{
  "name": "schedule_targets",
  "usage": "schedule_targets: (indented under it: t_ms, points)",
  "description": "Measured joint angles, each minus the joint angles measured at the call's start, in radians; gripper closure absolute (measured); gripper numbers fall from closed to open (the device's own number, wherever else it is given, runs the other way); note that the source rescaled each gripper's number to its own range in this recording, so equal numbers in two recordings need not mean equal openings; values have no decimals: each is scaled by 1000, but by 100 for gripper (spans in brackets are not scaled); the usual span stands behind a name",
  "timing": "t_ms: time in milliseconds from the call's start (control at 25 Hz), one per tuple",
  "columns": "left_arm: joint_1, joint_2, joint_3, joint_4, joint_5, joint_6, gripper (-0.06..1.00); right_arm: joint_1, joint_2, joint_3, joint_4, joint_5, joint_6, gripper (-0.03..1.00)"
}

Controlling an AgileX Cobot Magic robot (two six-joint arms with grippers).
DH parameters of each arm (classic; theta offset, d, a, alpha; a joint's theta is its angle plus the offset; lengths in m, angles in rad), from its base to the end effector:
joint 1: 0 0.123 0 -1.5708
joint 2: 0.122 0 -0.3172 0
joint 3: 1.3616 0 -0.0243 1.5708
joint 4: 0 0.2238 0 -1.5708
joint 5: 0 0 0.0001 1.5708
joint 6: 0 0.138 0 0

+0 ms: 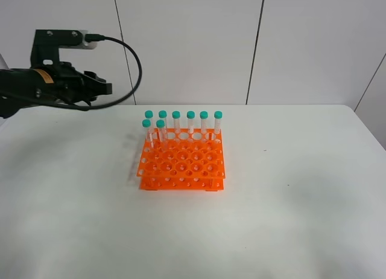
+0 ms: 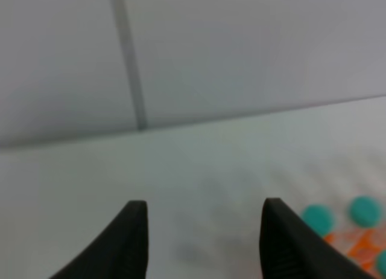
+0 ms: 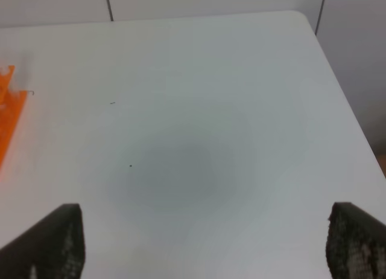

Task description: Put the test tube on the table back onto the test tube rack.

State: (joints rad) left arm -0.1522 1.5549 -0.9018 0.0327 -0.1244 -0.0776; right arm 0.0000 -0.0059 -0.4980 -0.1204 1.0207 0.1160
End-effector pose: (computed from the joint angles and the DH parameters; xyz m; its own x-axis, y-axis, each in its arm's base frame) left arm 0.3560 -0.0552 0.2799 -0.4290 0.0201 -0.9031 0.1360 0.9898 -0.0425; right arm -0.0178 -0.0141 0.2478 -0.4081 0.0525 -0.9114 0.1149 0.9934 0.0058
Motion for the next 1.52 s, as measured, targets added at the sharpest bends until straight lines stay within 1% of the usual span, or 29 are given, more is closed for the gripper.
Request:
schedule_targets:
  t_ms: [80,120,280,320,360,440,480,520,560,680,840,960,1160,1360,1520]
  points:
    - [45,-17,0,-63,95,27,65,0,0,0,0,0,0,13]
    - [71,-25,0,-98,152,65,65,0,0,0,0,0,0,13]
    - [159,-31,0,-243,368,281,65,0,0,0,0,0,0,13]
    - [178,-31,0,-278,404,339,62,0,0,0,0,0,0,13]
    - [191,-32,0,-306,445,384,56,0,0,0,0,0,0,13]
    - [218,-37,0,-367,515,465,37,0,0,0,0,0,0,13]
    - [230,-40,0,-389,553,481,24,0,0,0,0,0,0,13]
    - [240,-45,0,-411,594,491,14,0,0,0,0,0,0,13]
    - [251,-50,0,-425,639,503,6,0,0,0,0,0,0,13]
    - [276,-65,0,-430,766,515,-2,0,0,0,0,0,0,13]
    - [290,-99,-1,-431,860,515,-5,0,0,0,0,0,0,13]
    - [297,-131,-1,-420,890,515,-6,0,0,0,0,0,0,13]
    - [302,-240,-1,-350,948,515,-6,0,0,0,0,0,0,13]
    - [302,-425,-1,-343,1054,514,-6,0,0,0,0,0,0,13]
    - [302,-581,-1,-343,1176,464,-6,0,0,0,0,0,0,13]
